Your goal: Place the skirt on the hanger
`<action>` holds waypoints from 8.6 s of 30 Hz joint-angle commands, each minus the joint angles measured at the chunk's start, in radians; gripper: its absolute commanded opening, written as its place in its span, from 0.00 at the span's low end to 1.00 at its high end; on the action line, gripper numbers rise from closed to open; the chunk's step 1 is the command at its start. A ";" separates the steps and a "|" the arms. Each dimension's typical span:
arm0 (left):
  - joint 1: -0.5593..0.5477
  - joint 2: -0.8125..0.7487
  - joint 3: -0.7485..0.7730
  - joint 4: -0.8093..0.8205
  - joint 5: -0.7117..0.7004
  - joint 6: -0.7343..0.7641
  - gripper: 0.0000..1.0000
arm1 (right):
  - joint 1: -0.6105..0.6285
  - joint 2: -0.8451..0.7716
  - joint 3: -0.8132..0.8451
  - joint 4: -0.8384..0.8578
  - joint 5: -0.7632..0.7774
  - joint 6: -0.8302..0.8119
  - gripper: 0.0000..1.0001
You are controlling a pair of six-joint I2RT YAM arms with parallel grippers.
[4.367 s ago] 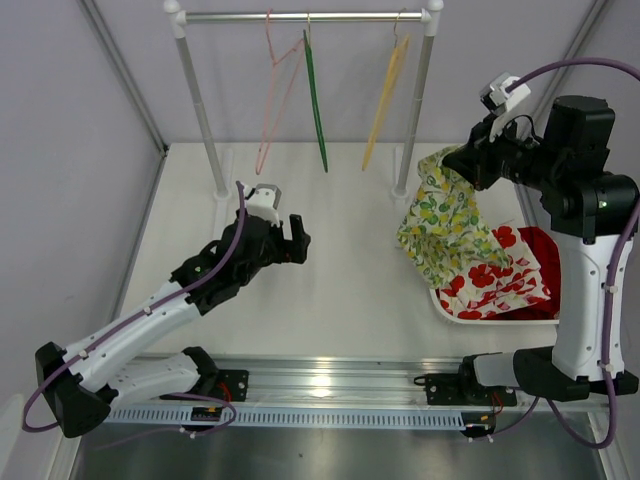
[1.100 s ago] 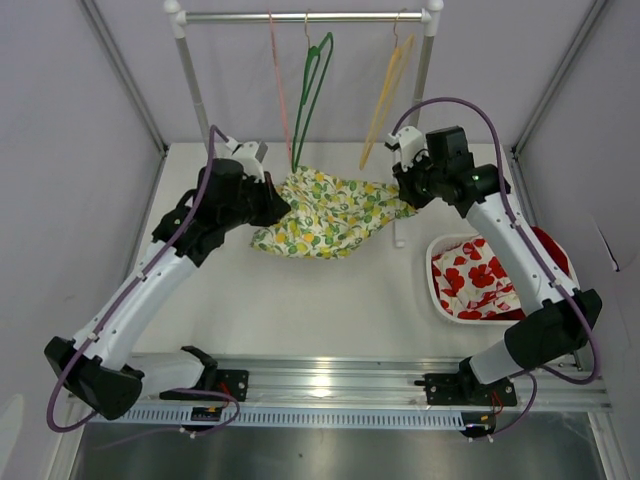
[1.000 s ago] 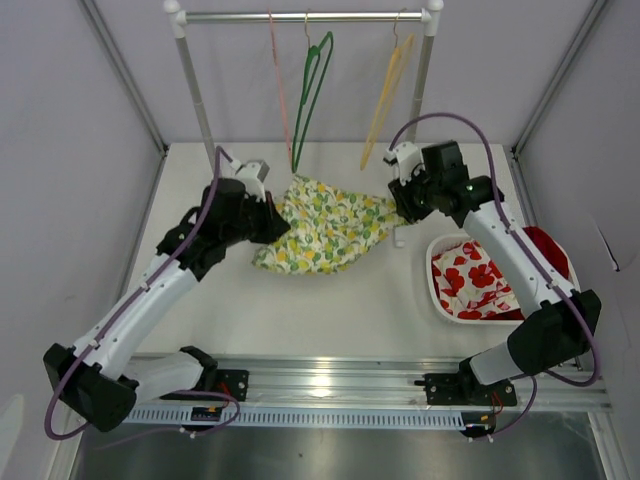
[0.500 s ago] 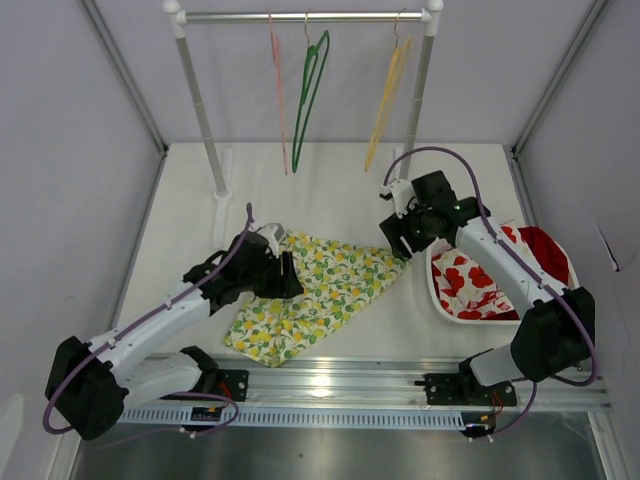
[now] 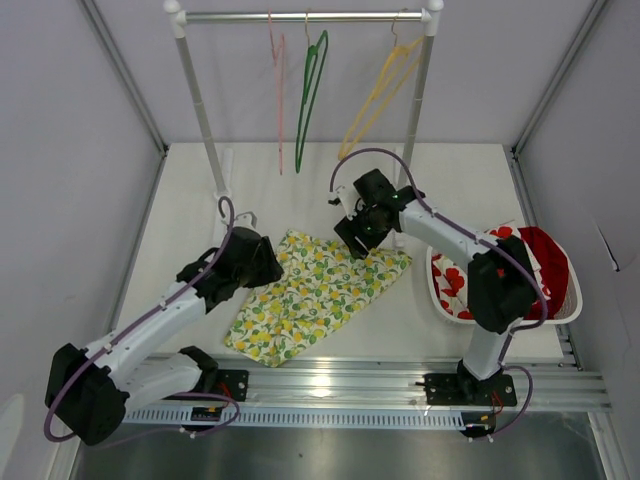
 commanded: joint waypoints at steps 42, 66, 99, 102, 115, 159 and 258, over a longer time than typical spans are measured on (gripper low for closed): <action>0.235 0.765 0.311 0.253 0.186 0.063 0.13 | 0.103 0.193 0.245 0.014 -0.107 0.059 0.08; 0.398 0.671 0.222 0.203 0.101 0.005 0.07 | 0.005 -0.446 -0.300 -0.476 -0.303 -0.465 0.31; 0.398 0.678 0.215 0.217 0.137 0.031 0.21 | 0.546 0.039 -0.139 0.210 0.207 -0.010 0.80; 0.398 0.681 0.216 0.215 0.138 0.034 0.21 | 0.549 0.048 -0.137 0.208 0.209 0.004 0.80; 0.399 0.711 0.222 0.210 0.126 0.049 0.21 | 0.497 -0.057 -0.231 0.130 0.228 -0.031 0.13; 0.379 0.697 0.464 0.171 0.160 0.353 0.66 | -0.120 0.286 0.179 -0.033 0.003 0.274 0.64; 0.436 0.188 0.249 0.304 0.502 0.304 0.00 | -0.316 -0.318 0.135 0.007 -0.250 0.082 0.00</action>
